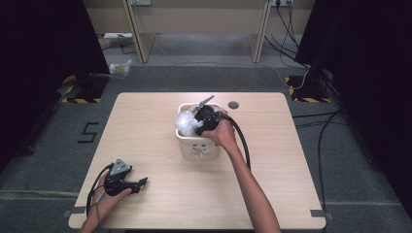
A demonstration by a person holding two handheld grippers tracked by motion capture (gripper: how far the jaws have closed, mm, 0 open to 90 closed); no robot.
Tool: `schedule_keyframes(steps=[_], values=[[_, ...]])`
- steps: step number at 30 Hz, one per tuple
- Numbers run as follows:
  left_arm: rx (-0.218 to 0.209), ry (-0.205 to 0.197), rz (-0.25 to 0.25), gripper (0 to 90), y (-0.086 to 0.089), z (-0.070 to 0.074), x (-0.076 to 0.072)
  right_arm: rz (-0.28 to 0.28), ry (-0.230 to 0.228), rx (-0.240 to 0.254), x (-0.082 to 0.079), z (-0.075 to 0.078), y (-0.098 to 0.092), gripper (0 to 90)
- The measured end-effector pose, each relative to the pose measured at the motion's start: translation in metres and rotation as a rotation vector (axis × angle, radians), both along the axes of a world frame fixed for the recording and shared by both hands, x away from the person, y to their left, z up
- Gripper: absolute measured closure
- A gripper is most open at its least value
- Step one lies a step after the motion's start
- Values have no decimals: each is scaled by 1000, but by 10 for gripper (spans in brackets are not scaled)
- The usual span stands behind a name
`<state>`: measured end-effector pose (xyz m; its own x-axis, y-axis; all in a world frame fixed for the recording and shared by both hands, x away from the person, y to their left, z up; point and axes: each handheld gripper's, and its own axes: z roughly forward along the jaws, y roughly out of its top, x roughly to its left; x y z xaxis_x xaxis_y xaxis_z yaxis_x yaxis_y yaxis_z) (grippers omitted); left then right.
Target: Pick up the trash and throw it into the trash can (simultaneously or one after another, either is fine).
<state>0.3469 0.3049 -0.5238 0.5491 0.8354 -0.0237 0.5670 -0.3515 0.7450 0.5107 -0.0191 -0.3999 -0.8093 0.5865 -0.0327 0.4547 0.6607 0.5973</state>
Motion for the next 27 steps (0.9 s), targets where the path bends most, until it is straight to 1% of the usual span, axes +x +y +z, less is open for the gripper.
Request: schedule_keyframes(steps=[2,7,13,15,19,20,22,27], values=[[0,-1,1,171,0,0,0,-5,-1,16,-1,1,-2,595],[0,-1,1,172,0,0,0,-18,-5,26,-4,6,-6,557],[0,0,0,171,0,0,0,-32,2,40,-5,11,-7,516],[-1,-3,1,171,0,0,0,-27,-2,43,-5,12,-8,505],[0,0,0,171,0,0,0,-35,9,52,-6,15,-8,477],[0,0,0,172,0,0,0,-29,1,50,-6,15,-9,472],[0,0,0,171,0,0,0,-30,-1,51,-7,17,-9,463],[0,0,0,171,0,0,0,-35,-6,71,-9,21,-11,441]])
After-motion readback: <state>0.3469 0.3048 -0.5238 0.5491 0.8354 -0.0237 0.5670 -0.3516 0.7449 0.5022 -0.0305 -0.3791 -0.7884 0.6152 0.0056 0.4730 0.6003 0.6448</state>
